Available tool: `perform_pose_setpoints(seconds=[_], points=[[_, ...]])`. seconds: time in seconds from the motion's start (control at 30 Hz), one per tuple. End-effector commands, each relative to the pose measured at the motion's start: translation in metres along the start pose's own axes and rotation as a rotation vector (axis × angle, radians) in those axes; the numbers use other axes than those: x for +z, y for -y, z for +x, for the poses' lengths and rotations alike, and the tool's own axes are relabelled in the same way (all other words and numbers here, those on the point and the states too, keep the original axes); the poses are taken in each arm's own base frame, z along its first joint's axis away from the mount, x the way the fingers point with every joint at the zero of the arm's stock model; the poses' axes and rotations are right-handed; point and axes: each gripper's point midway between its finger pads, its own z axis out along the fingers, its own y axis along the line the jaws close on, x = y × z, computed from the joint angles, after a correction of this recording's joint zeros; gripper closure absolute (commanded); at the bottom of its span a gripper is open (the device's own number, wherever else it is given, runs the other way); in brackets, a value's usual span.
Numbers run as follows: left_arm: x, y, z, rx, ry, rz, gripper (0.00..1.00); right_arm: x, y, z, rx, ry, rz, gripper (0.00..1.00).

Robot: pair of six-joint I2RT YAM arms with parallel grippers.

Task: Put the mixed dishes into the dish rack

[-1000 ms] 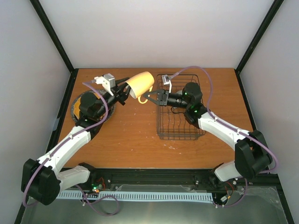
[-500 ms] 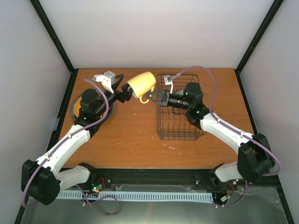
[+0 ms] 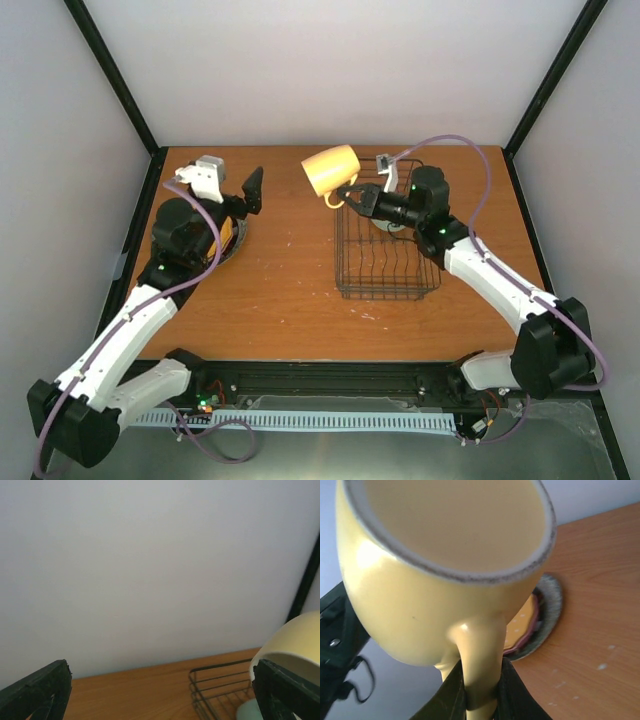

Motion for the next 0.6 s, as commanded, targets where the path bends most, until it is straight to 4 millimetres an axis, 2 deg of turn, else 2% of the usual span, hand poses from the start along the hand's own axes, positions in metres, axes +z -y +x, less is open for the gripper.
perform_pose_setpoints(seconds=[0.0,0.1,0.23,0.43,0.57], points=[[-0.017,-0.03,0.007,0.097,-0.04,-0.169,0.0,-0.031,-0.019,-0.051,-0.192,0.144,0.102,0.97],[-0.025,-0.039,0.015,0.136,-0.068,-0.217,0.0,-0.044,-0.006,-0.066,-0.28,0.179,0.259,0.97],[-0.036,-0.047,0.024,0.145,-0.084,-0.258,0.0,-0.066,0.029,-0.075,-0.349,0.222,0.508,0.97],[-0.045,-0.055,0.039,0.151,-0.106,-0.29,0.0,-0.079,0.08,-0.066,-0.397,0.18,0.742,0.97],[-0.05,-0.06,0.043,0.151,-0.111,-0.318,0.0,-0.082,0.102,-0.06,-0.423,0.168,0.817,0.97]])
